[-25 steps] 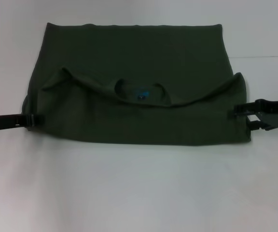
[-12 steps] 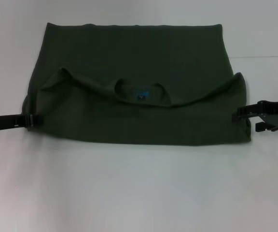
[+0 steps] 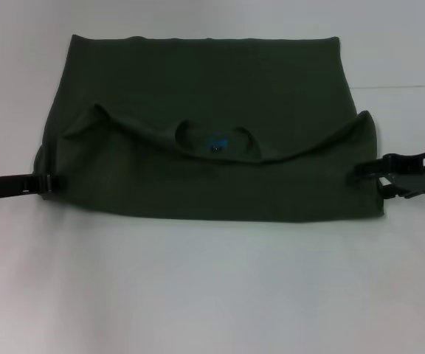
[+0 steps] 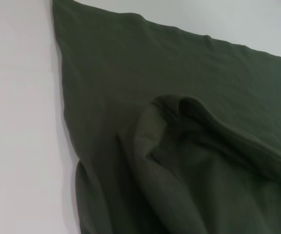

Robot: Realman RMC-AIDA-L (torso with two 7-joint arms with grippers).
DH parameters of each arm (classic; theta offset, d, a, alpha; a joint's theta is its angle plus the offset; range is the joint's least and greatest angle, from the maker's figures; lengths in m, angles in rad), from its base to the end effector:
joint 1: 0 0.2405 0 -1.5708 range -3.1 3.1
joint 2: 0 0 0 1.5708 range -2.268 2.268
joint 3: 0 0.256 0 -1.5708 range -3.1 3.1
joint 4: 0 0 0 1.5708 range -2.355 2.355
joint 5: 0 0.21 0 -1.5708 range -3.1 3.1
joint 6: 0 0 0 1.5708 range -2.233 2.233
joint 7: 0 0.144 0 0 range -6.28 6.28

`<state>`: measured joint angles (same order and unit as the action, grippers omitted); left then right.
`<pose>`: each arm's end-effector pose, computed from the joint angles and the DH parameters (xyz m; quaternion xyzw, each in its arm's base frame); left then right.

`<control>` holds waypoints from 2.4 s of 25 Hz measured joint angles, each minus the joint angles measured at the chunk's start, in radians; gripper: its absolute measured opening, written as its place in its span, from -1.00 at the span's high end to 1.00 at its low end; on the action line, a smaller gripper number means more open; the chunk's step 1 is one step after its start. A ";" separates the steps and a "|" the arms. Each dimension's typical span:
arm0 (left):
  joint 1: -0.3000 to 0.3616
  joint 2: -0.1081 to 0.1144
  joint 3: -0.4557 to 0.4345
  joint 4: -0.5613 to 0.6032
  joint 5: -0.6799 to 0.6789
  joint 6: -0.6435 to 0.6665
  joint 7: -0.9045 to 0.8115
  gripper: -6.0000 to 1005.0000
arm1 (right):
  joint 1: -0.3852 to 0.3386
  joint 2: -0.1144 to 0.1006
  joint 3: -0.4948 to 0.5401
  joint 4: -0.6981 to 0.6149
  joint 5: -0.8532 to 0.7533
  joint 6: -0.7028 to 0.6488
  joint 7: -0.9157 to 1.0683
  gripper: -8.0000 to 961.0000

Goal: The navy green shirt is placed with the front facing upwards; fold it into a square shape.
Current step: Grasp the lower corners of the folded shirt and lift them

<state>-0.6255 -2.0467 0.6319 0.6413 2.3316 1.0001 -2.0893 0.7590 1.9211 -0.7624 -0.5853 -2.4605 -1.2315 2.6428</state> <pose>-0.3211 0.3959 0.0240 -0.7863 -0.5208 -0.1135 0.3124 0.2873 0.4097 0.0405 -0.7192 0.6613 0.0550 0.2059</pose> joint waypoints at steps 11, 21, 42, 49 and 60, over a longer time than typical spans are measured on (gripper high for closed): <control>-0.002 -0.002 0.000 0.000 -0.001 0.003 0.000 0.90 | 0.008 0.031 -0.002 0.002 -0.001 0.034 -0.020 -0.97; -0.002 -0.002 -0.001 0.000 -0.006 0.006 0.000 0.90 | 0.004 0.033 -0.002 -0.008 -0.006 0.041 -0.017 -0.60; 0.006 0.011 -0.012 0.031 0.000 0.097 -0.020 0.90 | -0.004 0.023 -0.034 -0.008 -0.007 0.037 -0.020 0.88; 0.032 0.019 -0.014 0.093 0.048 0.205 -0.085 0.90 | -0.012 0.002 -0.061 -0.009 -0.008 -0.037 -0.069 0.89; 0.074 0.021 -0.026 0.210 0.176 0.484 -0.186 0.90 | -0.037 0.000 -0.091 -0.010 -0.072 -0.213 -0.137 0.89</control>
<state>-0.5520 -2.0253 0.6055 0.8509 2.5073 1.4841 -2.2752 0.7220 1.9215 -0.8534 -0.5953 -2.5326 -1.4445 2.5062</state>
